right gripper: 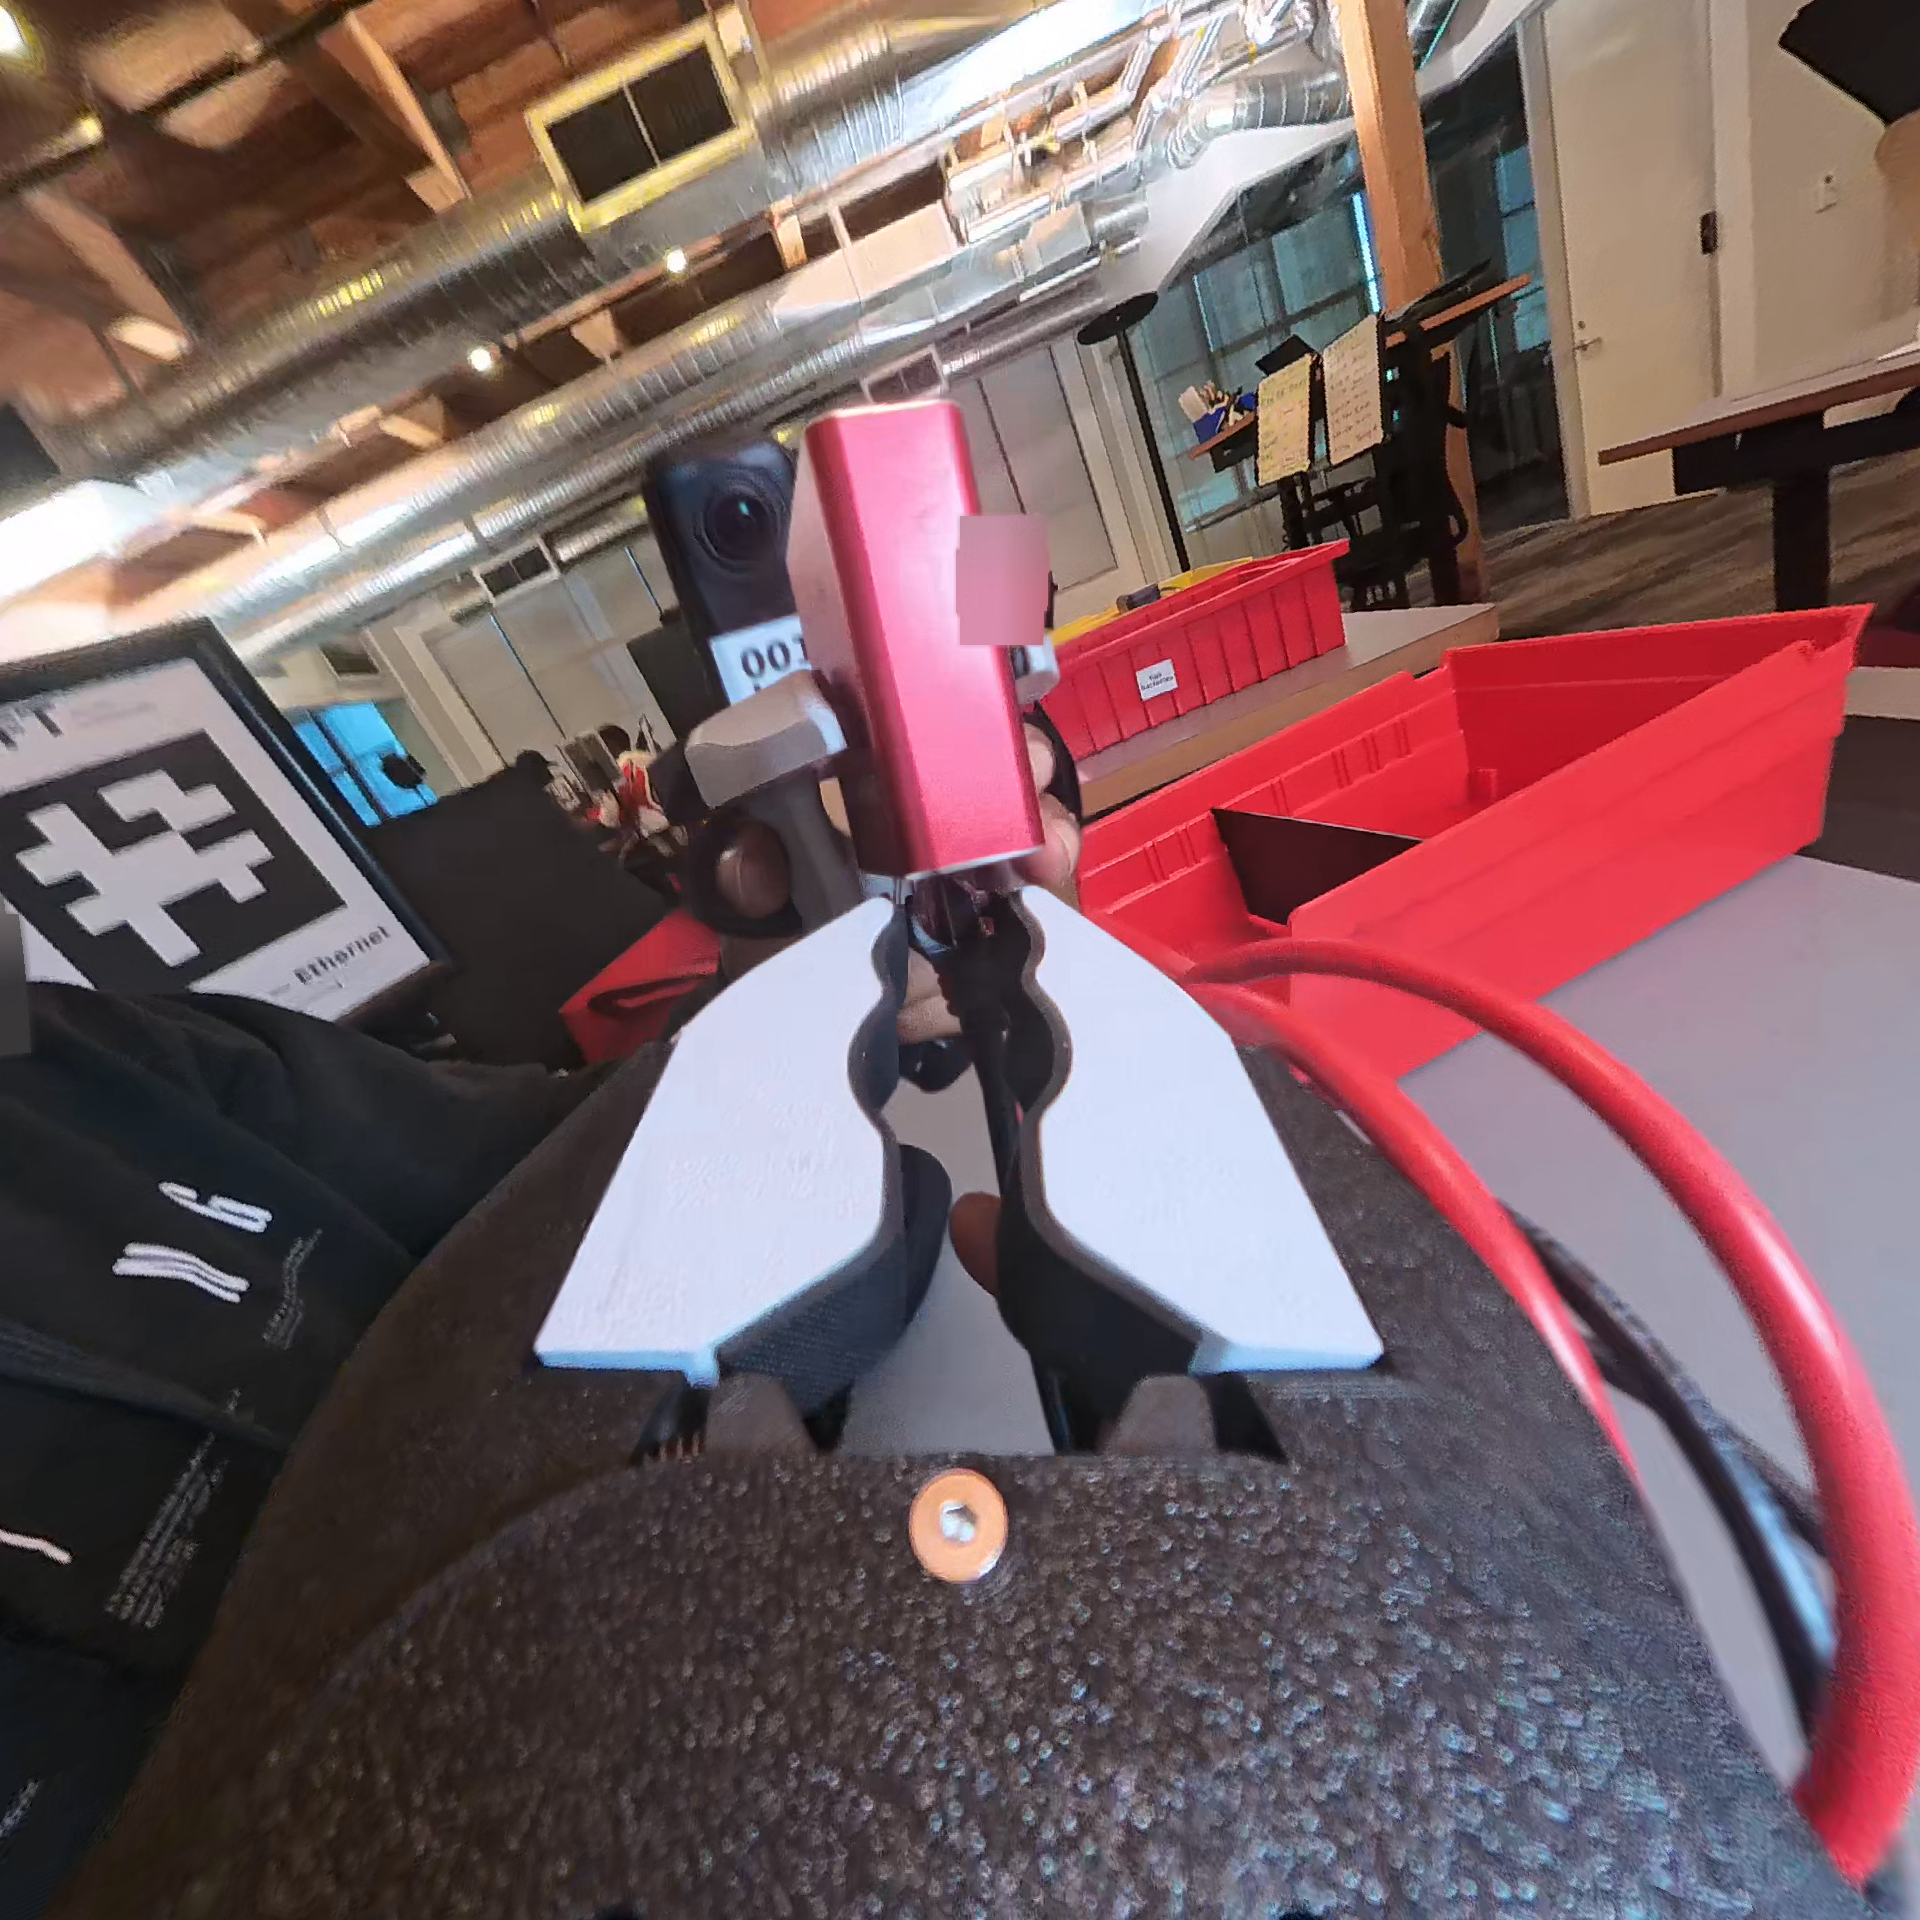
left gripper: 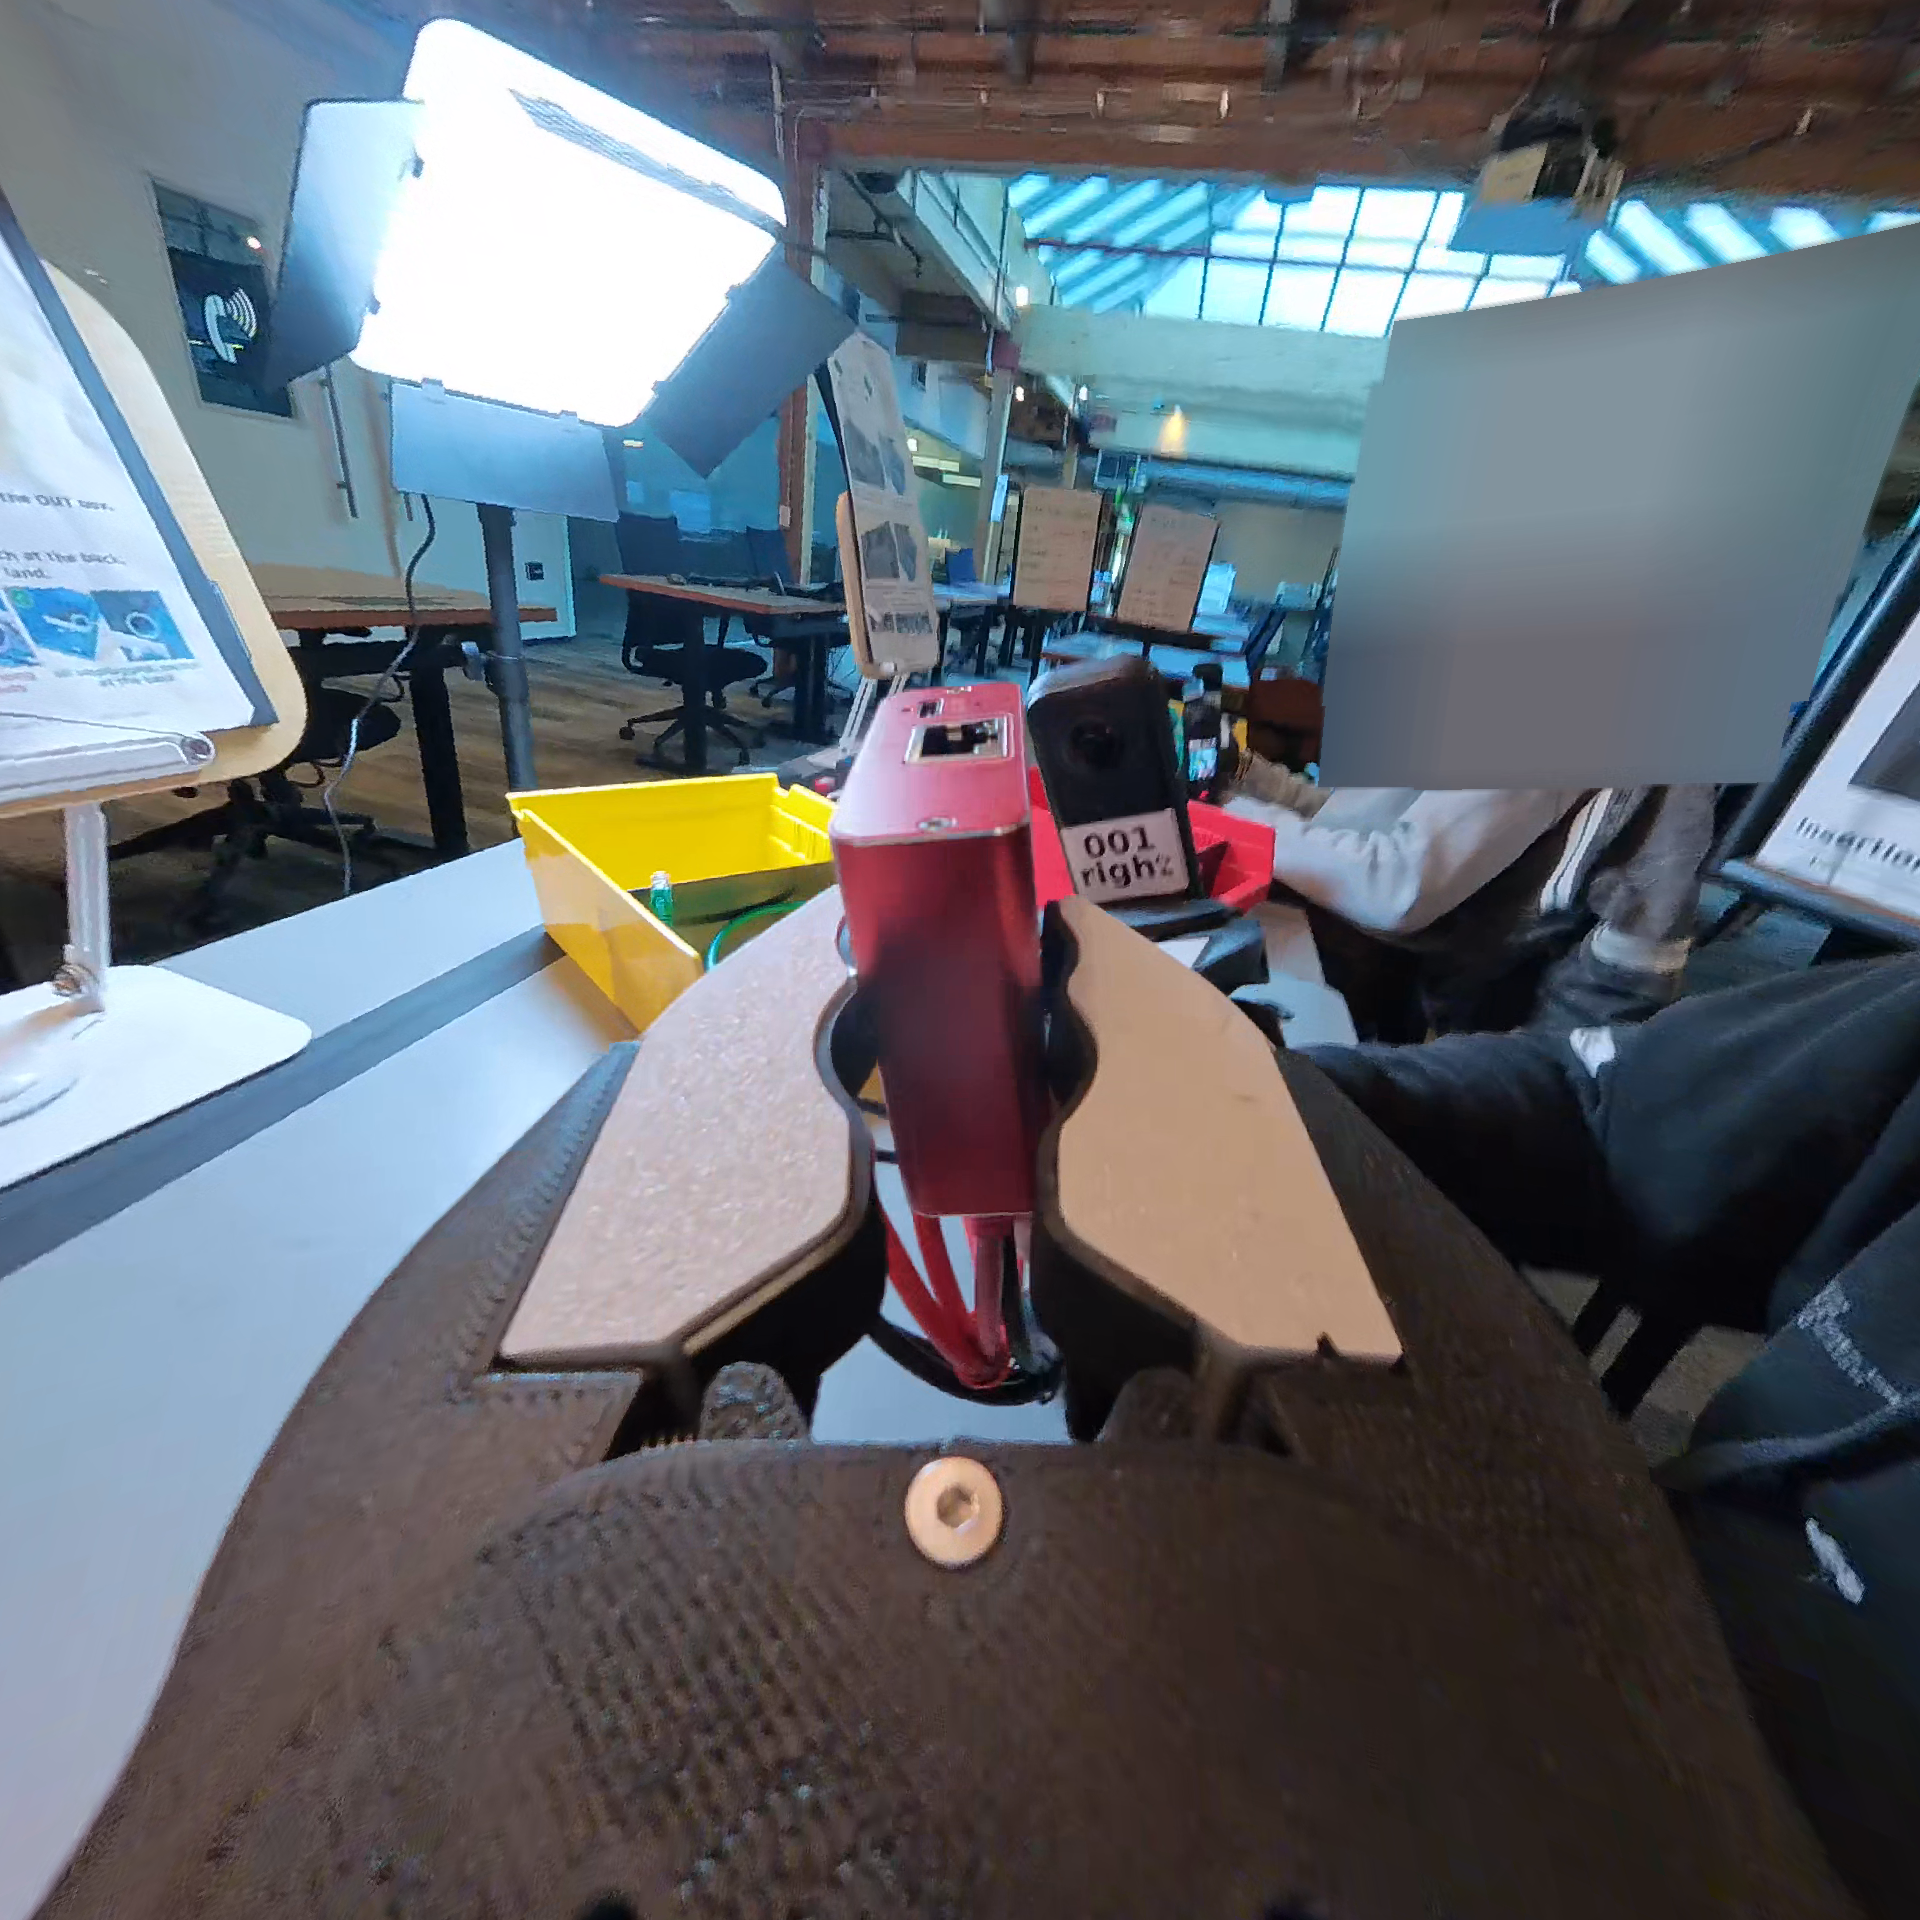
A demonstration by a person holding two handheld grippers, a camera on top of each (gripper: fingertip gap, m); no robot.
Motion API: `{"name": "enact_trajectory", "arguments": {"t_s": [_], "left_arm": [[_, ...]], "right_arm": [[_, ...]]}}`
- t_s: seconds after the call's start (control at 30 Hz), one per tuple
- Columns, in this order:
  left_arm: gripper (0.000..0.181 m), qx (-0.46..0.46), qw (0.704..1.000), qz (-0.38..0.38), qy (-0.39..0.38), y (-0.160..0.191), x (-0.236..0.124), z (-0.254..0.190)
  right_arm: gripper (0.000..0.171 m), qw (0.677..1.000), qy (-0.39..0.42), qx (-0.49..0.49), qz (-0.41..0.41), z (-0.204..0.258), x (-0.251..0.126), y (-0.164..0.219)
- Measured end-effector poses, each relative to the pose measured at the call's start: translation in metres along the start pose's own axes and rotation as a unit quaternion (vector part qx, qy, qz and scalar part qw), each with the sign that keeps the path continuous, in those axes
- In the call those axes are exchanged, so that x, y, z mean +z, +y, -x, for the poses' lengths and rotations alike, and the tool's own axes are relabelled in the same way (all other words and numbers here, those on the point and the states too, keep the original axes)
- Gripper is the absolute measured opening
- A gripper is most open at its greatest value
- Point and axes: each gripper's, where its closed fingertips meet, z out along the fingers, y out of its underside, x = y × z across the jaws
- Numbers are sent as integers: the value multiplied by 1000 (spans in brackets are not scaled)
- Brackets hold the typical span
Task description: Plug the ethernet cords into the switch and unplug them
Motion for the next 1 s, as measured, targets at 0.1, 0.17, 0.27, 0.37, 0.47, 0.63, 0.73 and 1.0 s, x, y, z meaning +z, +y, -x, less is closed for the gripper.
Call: {"name": "enact_trajectory", "arguments": {"t_s": [0.1,0.17,0.27,0.37,0.47,0.63,0.73,1.0], "left_arm": [[29,-58,998,-36,1,0,2,7],[29,-100,993,-60,9,-2,3,9],[29,-136,988,-77,16,-2,4,13],[29,-157,983,-92,18,-2,4,14],[29,-158,982,-101,12,-2,4,15],[28,-132,986,-104,0,-4,3,11],[29,-96,991,-95,-13,-3,4,8],[29,-36,992,-113,35,-18,1,-11]], "right_arm": [[15,1000,4,17,-13,-5,-2,-3],[15,999,-4,33,-14,-6,-2,-2],[15,999,-5,30,-10,-7,-3,0],[14,999,-5,33,-13,-7,-3,0],[14,999,3,31,-17,-8,-4,-1],[13,999,31,24,-20,-11,-4,-6],[13,999,39,22,-6,-13,-4,-3],[13,997,64,11,53,-23,4,23]]}}
